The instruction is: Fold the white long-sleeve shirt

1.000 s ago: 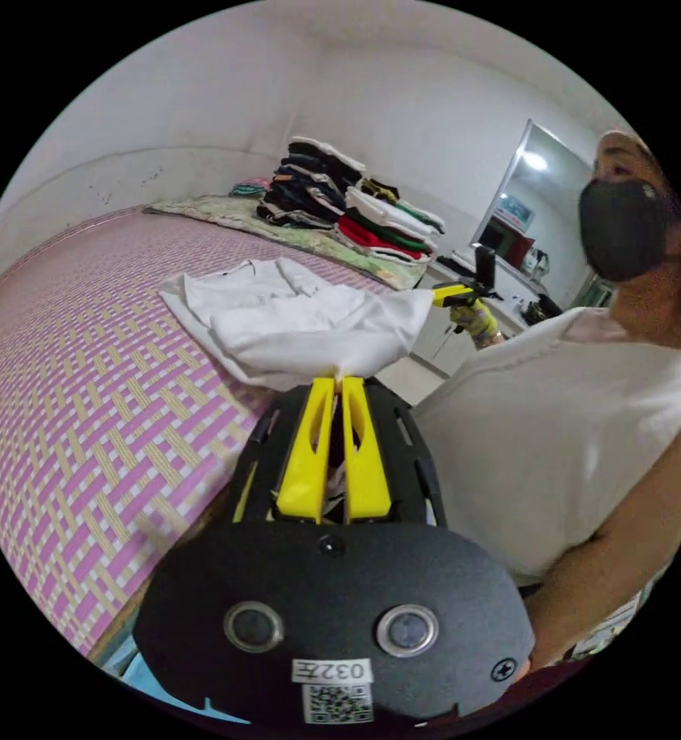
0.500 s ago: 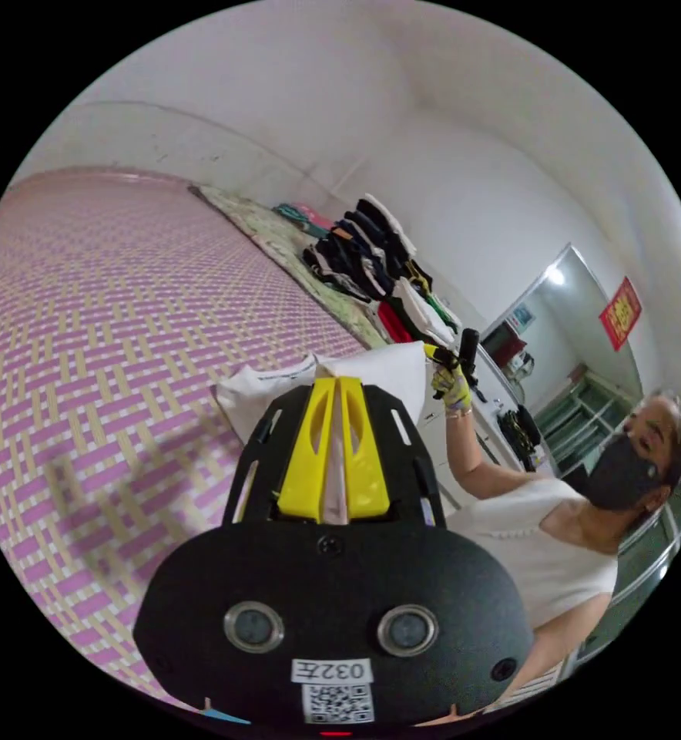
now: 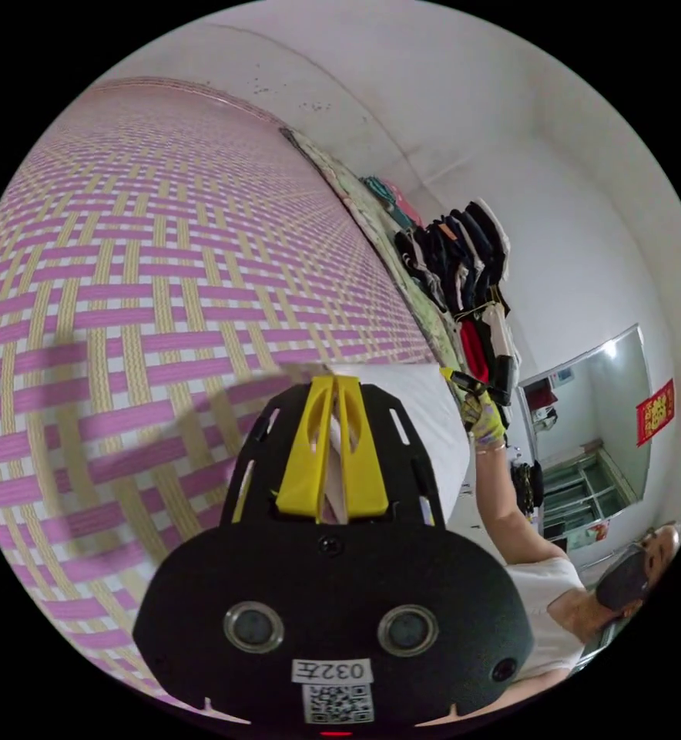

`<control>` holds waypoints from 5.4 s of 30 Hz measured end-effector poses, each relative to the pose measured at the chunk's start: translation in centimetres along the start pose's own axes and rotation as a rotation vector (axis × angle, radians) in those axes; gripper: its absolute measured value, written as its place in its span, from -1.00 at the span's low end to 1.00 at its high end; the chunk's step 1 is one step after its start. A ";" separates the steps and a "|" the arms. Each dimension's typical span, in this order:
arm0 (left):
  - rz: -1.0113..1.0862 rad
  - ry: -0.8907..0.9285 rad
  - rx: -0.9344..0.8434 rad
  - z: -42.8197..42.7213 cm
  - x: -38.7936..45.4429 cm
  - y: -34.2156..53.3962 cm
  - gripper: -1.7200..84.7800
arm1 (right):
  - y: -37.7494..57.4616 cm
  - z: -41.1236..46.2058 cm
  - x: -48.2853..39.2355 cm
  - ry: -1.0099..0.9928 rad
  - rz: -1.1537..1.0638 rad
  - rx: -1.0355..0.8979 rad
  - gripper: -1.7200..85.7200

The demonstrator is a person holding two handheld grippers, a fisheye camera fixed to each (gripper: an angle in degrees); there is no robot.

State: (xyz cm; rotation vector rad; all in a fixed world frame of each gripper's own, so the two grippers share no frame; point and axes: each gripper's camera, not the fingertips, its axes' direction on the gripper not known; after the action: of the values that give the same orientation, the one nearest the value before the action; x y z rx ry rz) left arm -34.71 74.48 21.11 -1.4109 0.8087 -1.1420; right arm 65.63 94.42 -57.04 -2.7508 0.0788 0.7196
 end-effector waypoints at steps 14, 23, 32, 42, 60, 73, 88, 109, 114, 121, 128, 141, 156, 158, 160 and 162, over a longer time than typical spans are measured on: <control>0.378 -0.317 -0.099 3.3 16.2 9.0 -0.98 | 6.3 0.3 -15.3 0.091 -0.434 -0.064 -0.95; 0.202 -0.311 0.000 2.0 18.0 8.9 -0.98 | 5.7 -3.5 -16.4 0.064 -0.405 -0.021 -0.98; 0.203 -0.286 -0.072 4.7 19.2 3.5 -0.98 | 9.0 -6.0 -15.2 0.035 -0.375 -0.064 -0.98; 0.051 0.040 0.012 -2.8 15.6 2.4 -0.85 | 7.5 -18.0 -5.8 -0.165 -0.043 0.059 -0.73; -0.098 0.174 -0.221 -1.7 12.5 -5.2 -0.66 | 6.0 -13.8 0.9 -0.489 0.277 -0.153 -0.70; -0.206 0.345 -0.050 -3.2 10.9 -2.5 -0.90 | 11.7 -9.9 1.5 -0.533 0.191 0.038 -0.81; -0.095 0.853 -0.243 8.8 25.9 -2.6 -0.94 | 30.6 -27.4 3.7 -0.312 0.039 0.353 -0.82; 0.402 1.045 -0.223 12.4 57.0 -18.6 -0.91 | 26.8 -47.6 6.1 -0.223 -0.105 0.590 -0.89; 0.393 0.853 -0.221 10.0 48.7 -14.3 -0.94 | 30.1 -38.1 5.1 -0.347 -0.161 0.559 -0.89; -0.053 0.498 -0.322 12.2 29.1 -2.1 -0.95 | 38.4 -13.3 11.2 -0.472 0.191 0.315 -0.96; -0.073 0.558 -0.298 12.1 28.1 -1.1 -0.95 | 42.3 -12.1 10.8 -0.479 0.312 0.431 -0.97; -0.214 0.412 -0.298 10.6 24.1 -2.3 -0.78 | 35.3 -12.0 5.4 -0.270 0.253 0.235 -0.64; -0.147 0.396 -0.271 14.0 24.5 -7.0 -0.77 | 29.2 -7.0 5.9 -0.417 0.304 0.113 -0.74; -0.149 0.417 -0.260 14.6 23.9 -6.8 -0.81 | 29.6 -7.0 5.7 -0.418 0.282 0.145 -0.78; -0.170 0.463 -0.230 14.8 23.3 -6.1 -0.85 | 29.9 -7.6 4.5 -0.375 0.239 0.162 -0.79; -0.209 0.546 -0.209 14.9 22.6 -5.4 -0.89 | 30.0 -8.2 3.1 -0.323 0.196 0.162 -0.80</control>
State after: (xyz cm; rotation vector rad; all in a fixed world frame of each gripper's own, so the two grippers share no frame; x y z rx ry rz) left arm -14.42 59.17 31.78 -1.3910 1.2100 -1.6823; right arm 68.43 63.44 -59.79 -2.4617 0.3244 1.1463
